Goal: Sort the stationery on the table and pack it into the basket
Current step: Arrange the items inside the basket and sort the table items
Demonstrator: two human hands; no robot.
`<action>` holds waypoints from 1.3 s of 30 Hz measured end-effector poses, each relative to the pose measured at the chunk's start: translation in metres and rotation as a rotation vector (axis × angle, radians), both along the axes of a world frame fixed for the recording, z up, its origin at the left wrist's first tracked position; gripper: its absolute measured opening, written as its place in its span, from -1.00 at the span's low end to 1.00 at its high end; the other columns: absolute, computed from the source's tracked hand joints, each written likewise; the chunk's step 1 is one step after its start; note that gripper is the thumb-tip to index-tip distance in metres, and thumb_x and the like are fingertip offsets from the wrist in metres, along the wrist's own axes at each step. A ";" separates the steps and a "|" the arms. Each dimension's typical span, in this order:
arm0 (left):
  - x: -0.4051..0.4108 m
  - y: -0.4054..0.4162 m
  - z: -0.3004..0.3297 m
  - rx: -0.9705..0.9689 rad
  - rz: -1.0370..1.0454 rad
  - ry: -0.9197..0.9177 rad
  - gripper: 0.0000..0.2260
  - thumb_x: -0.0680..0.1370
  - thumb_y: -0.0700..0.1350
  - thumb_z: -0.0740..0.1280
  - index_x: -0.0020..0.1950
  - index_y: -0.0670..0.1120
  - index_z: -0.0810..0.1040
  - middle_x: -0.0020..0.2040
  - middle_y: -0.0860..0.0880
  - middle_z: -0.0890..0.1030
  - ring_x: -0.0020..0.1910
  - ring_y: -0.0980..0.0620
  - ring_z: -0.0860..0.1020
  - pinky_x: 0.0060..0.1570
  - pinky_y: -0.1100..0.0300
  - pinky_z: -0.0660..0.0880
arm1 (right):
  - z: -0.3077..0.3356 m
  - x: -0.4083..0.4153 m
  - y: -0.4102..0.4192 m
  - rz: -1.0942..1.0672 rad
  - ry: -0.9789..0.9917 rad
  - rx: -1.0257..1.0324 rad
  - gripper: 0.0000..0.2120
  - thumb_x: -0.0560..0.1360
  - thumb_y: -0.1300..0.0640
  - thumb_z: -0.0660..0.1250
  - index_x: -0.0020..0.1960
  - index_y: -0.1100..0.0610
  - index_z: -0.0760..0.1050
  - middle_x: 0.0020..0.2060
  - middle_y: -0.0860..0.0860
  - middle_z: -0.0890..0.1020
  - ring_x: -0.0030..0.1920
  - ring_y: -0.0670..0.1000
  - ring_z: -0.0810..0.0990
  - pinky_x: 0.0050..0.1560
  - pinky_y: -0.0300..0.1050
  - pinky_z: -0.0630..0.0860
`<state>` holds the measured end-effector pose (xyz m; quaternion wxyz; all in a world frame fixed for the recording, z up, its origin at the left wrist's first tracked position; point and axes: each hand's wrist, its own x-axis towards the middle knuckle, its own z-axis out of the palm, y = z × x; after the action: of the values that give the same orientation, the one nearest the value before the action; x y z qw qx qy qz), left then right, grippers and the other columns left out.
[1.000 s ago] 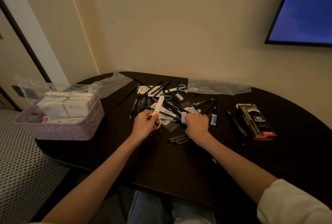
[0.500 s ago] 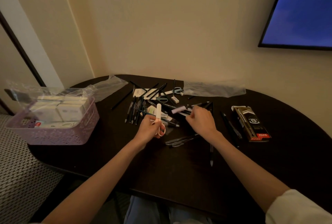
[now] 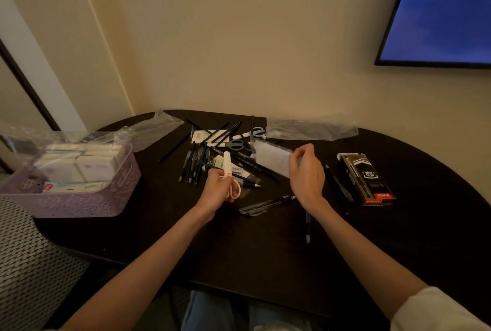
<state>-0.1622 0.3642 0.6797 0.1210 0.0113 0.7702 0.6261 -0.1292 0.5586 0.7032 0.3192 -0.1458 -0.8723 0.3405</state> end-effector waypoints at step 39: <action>0.008 -0.046 0.067 -0.235 -0.169 0.660 -0.93 0.50 -0.18 0.40 -0.04 -0.07 0.65 -0.07 -0.03 0.58 -0.06 0.09 0.53 -0.04 0.27 0.49 | 0.062 -0.004 -0.045 0.614 0.027 -0.386 -0.81 0.56 0.08 0.32 0.14 0.10 0.58 0.01 -0.06 0.64 0.06 -0.16 0.58 0.06 -0.33 0.48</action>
<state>-0.1541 0.3186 0.7470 -0.0824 0.2624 0.8309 0.4837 -0.1331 0.5135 0.7652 0.1803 0.0700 -0.7906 0.5810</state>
